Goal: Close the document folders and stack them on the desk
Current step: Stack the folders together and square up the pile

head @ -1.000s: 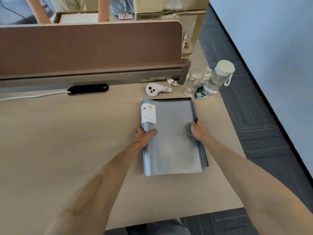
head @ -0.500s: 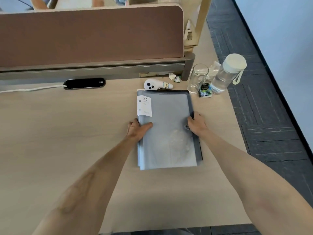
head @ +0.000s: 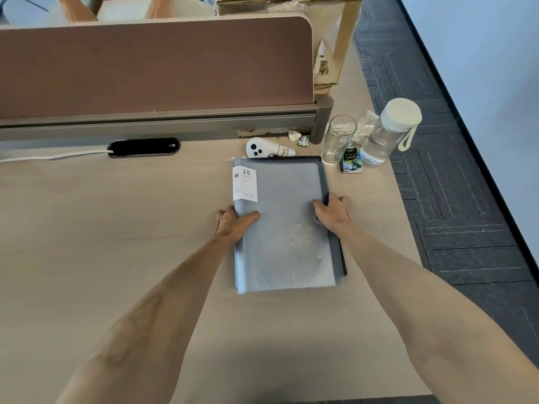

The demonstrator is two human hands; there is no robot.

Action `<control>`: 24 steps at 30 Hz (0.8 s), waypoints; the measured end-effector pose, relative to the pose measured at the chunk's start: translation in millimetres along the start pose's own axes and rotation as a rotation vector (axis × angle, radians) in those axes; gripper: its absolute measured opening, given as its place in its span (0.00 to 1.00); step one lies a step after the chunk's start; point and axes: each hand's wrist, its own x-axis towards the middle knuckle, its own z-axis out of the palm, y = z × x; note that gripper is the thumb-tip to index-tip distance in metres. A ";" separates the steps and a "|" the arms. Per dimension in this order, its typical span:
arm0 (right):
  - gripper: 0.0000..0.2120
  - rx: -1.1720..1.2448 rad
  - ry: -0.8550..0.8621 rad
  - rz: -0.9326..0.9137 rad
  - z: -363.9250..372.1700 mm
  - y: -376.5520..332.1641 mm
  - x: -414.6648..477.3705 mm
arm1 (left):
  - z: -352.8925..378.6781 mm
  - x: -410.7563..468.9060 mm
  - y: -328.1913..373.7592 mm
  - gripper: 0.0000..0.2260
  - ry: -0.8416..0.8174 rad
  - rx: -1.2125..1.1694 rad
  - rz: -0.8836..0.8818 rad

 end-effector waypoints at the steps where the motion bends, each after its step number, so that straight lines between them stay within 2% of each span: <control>1: 0.23 -0.005 0.005 -0.003 0.9 1.2 1.6 | -0.6 1.5 0.2 0.33 -0.003 0.004 0.001; 7: 0.20 -0.048 0.033 -0.029 0.1 5.2 9.2 | -3.9 7.2 3.7 0.39 -0.003 0.000 0.015; 14: 0.17 -0.042 0.007 -0.074 2.5 10.0 16.8 | 11.9 16.3 9.8 0.29 0.103 -0.087 0.160; 24: 0.21 0.073 -0.023 -0.023 7.2 20.0 48.1 | 17.3 27.0 9.5 0.23 0.124 -0.275 0.168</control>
